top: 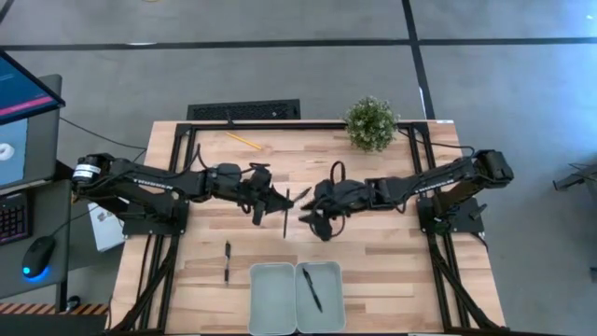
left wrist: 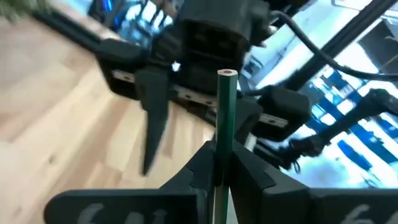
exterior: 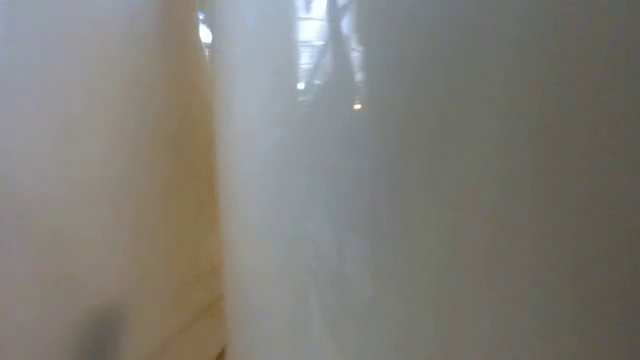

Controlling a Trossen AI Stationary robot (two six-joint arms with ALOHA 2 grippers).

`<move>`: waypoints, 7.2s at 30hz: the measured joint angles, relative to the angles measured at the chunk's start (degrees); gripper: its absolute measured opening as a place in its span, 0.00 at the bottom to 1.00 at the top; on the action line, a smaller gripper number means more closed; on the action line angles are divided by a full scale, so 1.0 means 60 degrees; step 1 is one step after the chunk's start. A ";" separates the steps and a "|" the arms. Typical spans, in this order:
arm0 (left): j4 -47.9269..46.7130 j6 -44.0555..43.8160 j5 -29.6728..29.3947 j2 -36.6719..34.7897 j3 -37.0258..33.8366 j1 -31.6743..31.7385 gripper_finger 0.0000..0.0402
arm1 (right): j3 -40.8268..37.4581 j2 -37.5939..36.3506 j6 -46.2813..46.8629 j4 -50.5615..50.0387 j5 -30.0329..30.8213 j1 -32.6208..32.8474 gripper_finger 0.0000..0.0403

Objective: Sort pens & pencils
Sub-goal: Put the green pencil into the left gray bin, then put the top black pen into the right gray bin

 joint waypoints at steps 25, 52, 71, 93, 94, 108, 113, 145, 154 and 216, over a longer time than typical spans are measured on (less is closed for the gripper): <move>-0.1779 -0.3841 -0.1887 0.0011 -0.0007 -0.3396 0.05 | 0.0004 0.0001 0.0476 -0.2353 -0.1506 -0.0250 0.51; 0.0596 -0.5840 -0.2607 0.3319 0.0004 -0.5235 0.05 | 0.0004 0.0005 0.1767 -0.0242 -0.1467 -0.0228 0.51; 0.0478 -0.6127 -0.1773 0.3457 -0.0018 -0.5252 0.05 | 0.0004 0.0005 0.1749 -0.0240 -0.1463 -0.0228 0.50; -0.0601 -0.6630 -0.1885 0.3446 -0.0015 -0.4802 0.05 | 0.0004 0.0005 0.1665 -0.0261 -0.1462 -0.0236 0.50; -0.0627 -0.6630 -0.1799 0.3446 -0.0015 -0.4791 0.05 | 0.0004 0.0005 0.1663 -0.0270 -0.1462 -0.0236 0.50; -0.0663 -0.6020 -0.0847 0.3446 -0.0015 -0.4787 0.05 | 0.0004 0.0005 0.1403 -0.0291 -0.1460 -0.0250 0.50; -0.0769 -0.6067 -0.0858 0.3446 -0.0015 -0.4783 0.05 | 0.0004 0.0005 0.1403 -0.0291 -0.1460 -0.0250 0.50; -0.0849 -0.6131 -0.1111 0.3446 -0.0015 -0.4779 0.09 | 0.0004 0.0005 0.1403 -0.0291 -0.1460 -0.0250 0.50; -0.0785 -0.6111 -0.1255 0.3424 0.0004 -0.4787 0.21 | 0.0004 0.0005 0.1403 -0.0291 -0.1460 -0.0250 0.50; -0.4697 0.0594 -0.3873 -0.1993 -0.0015 -0.1133 0.28 | 0.0007 0.0001 -0.0739 -0.0560 -0.1434 -0.1632 0.50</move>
